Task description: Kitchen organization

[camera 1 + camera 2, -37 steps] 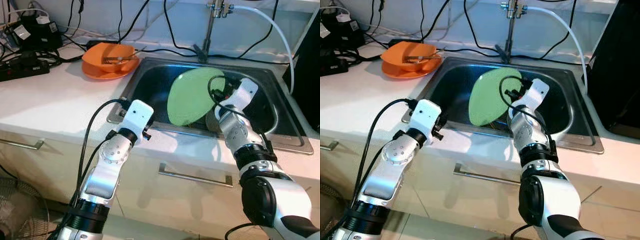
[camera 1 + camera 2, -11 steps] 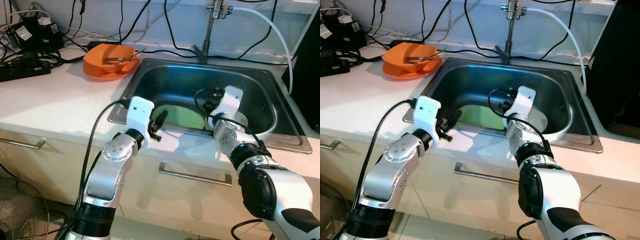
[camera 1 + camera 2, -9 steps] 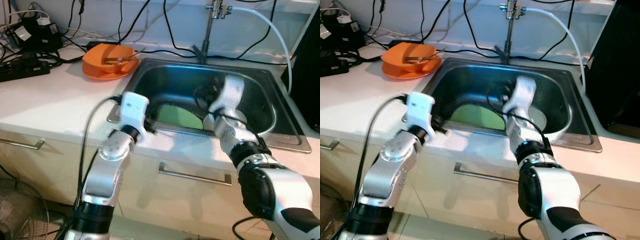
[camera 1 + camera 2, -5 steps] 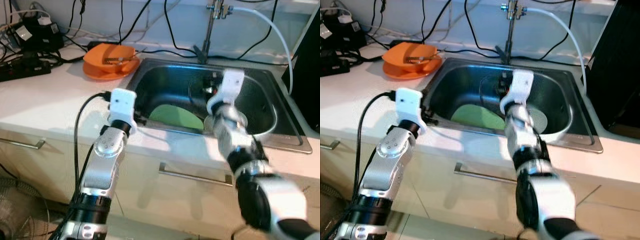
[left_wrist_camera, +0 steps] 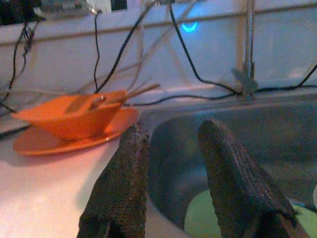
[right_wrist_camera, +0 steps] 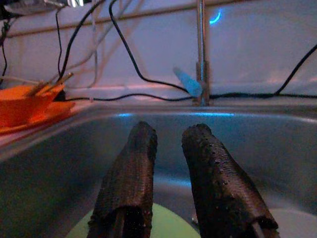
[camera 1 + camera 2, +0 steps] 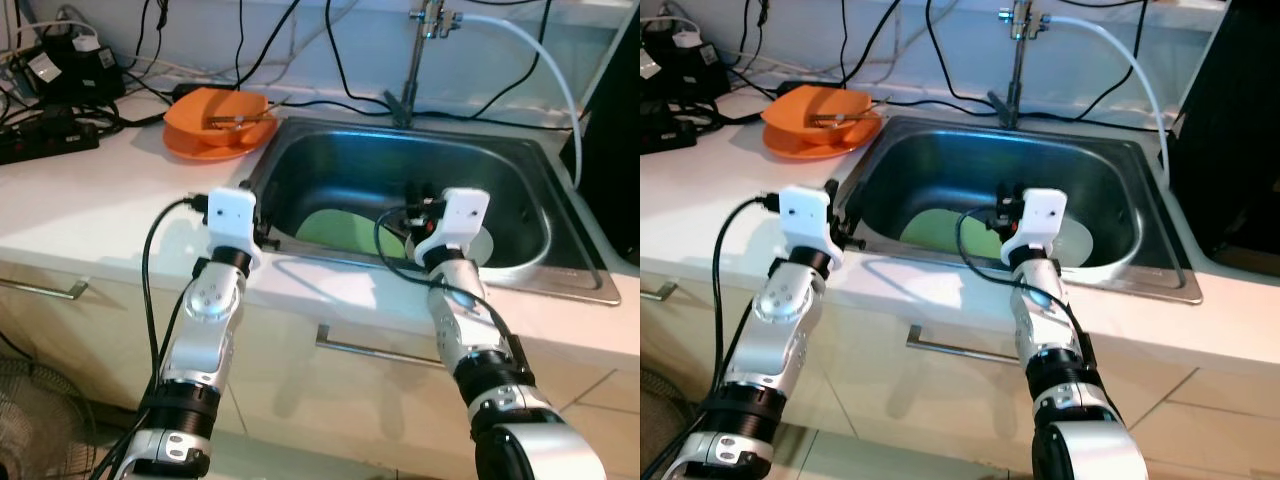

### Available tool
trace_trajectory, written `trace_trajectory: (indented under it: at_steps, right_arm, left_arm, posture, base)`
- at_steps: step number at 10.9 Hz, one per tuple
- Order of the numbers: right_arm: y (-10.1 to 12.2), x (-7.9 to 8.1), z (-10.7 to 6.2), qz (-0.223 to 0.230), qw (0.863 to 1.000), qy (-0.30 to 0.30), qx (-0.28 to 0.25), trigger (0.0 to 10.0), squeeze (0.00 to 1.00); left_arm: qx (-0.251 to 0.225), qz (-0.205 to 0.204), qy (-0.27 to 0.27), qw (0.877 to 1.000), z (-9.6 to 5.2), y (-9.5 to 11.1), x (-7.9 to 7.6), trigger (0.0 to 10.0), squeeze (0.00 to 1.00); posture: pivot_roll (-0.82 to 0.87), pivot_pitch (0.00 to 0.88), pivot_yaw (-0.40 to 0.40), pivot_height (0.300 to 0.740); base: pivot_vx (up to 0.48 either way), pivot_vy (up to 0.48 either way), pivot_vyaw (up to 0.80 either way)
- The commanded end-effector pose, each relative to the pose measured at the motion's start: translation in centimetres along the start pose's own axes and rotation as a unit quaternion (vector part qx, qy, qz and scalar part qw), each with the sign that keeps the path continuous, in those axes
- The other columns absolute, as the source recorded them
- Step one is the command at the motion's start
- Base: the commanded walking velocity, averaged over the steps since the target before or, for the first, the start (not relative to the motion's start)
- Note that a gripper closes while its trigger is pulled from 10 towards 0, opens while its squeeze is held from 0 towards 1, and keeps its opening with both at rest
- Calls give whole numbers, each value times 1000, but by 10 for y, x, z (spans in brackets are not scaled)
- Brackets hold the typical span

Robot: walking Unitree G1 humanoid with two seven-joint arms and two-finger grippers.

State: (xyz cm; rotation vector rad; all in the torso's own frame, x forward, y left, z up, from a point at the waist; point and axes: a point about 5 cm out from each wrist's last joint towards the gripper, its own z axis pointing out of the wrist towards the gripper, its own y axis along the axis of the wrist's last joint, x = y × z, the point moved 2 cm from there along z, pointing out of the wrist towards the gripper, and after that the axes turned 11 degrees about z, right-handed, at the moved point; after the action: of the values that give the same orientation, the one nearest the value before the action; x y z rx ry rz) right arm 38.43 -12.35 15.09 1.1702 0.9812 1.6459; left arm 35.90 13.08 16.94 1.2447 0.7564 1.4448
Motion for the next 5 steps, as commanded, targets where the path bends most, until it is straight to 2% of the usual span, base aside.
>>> trace_trajectory:
  at_steps: [1, 5]
  right_arm:
    - [4, 6, -1, -9, 1000, 19, -15, 10000, 0]
    - [4, 6, -2, -8, 1000, 14, -15, 10000, 0]
  left_arm:
    - [-3, 7, 5, 1000, -1, -2, 0, 10000, 0]
    - [-20, 2, 10, 1000, -1, -5, -3, 10000, 0]
  posture:
    - [204, 13, 11, 740]
    - [202, 1, 11, 740]
  base:
    - [0, 0, 0]
    - [0, 0, 0]
